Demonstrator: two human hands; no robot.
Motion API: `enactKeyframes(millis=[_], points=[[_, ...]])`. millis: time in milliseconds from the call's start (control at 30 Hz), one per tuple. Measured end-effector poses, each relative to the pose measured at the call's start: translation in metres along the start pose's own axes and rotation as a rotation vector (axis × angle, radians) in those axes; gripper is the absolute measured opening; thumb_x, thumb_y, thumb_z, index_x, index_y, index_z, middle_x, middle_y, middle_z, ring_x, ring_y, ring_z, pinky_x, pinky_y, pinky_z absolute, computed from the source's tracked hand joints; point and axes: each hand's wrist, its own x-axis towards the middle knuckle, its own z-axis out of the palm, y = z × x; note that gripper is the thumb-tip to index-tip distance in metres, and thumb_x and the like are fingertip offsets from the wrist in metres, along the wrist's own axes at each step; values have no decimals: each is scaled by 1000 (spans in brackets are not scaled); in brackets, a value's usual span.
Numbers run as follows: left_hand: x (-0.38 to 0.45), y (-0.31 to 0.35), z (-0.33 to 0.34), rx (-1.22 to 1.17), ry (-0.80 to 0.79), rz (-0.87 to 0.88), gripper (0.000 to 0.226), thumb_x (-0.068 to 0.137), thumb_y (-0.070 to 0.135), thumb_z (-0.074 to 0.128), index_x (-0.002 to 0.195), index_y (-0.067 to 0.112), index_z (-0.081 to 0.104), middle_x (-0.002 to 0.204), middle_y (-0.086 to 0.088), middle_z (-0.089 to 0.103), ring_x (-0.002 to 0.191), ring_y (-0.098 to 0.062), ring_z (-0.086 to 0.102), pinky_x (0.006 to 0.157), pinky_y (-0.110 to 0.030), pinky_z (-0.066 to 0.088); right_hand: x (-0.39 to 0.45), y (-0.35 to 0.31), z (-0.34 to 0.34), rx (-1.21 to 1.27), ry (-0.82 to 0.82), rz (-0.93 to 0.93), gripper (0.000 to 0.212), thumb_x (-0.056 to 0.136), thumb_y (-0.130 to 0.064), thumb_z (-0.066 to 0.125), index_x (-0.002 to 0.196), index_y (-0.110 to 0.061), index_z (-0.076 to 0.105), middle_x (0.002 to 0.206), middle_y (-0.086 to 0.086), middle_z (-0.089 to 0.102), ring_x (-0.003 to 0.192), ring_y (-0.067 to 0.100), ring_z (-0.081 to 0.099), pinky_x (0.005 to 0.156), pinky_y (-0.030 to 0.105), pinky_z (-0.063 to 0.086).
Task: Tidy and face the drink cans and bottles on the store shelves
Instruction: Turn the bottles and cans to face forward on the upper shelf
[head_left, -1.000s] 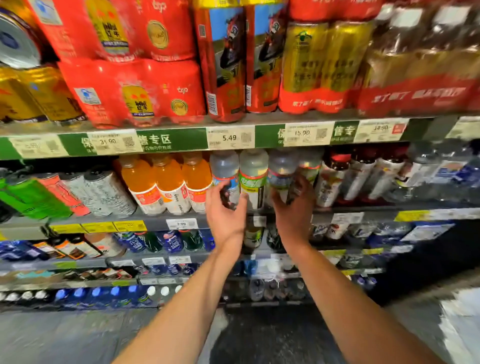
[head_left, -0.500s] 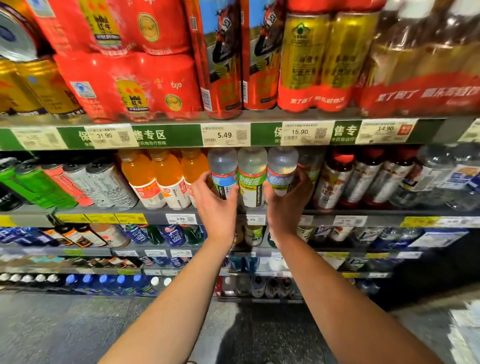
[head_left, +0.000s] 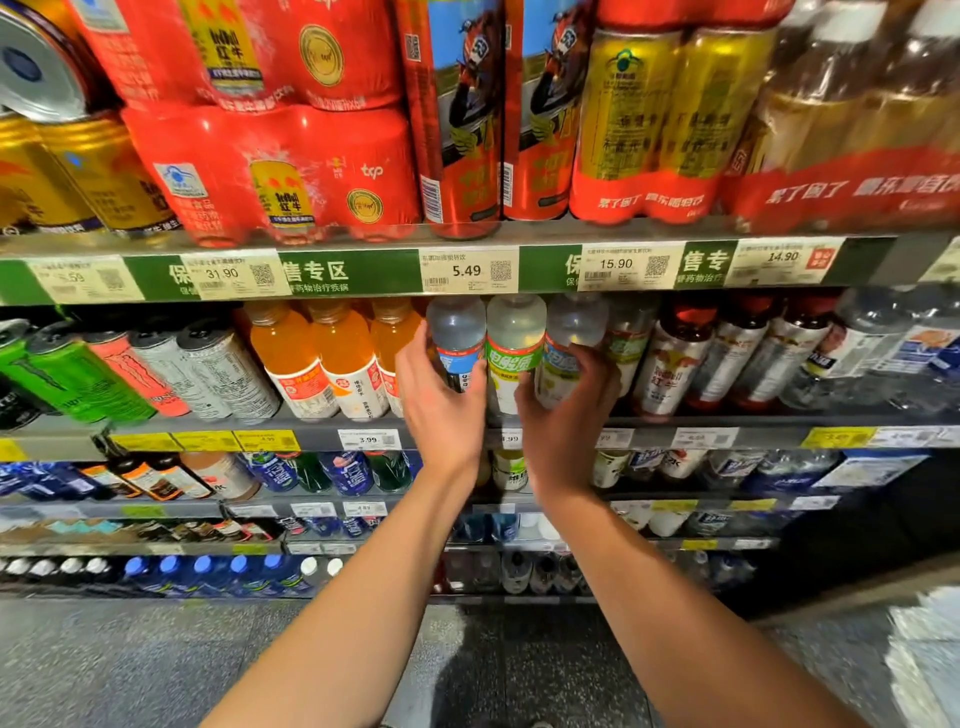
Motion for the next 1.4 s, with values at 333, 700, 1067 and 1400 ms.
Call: enactKeyframes(millis=[333, 700, 1067, 1400], points=[[31, -4, -13, 194, -240, -22, 73, 76, 48, 79, 133, 21, 41, 91, -5, 74, 85, -30, 71, 65, -41, 56, 5, -9, 10, -1, -359, 112, 79, 89, -21, 65, 153, -29, 20, 88, -8, 57, 69, 5, 53, 62, 10, 41], [6, 1, -26, -9, -174, 56, 81, 66, 42, 90, 130, 24, 43, 122, 1, 56, 112, -15, 55, 89, -26, 46, -14, -26, 21, 96, -144, 180, 59, 85, -12, 58, 142, -14, 42, 136, 7, 47, 125, 22, 44, 106, 44, 39], [-5, -6, -76, -565, -6, -334, 79, 70, -4, 86, 134, 15, 43, 122, 11, 57, 100, 12, 64, 88, -14, 54, -24, -15, 44, 22, -74, 221, 63, 90, -18, 66, 146, -6, 41, 145, 14, 47, 135, 30, 44, 111, 50, 38], [26, -33, -121, -730, -170, -377, 82, 56, -8, 90, 125, 15, 52, 111, 4, 68, 95, -2, 69, 78, -18, 56, -32, -9, 69, -174, -86, 375, 83, 85, -43, 71, 146, 0, 35, 144, 25, 48, 131, 39, 49, 107, 52, 42]])
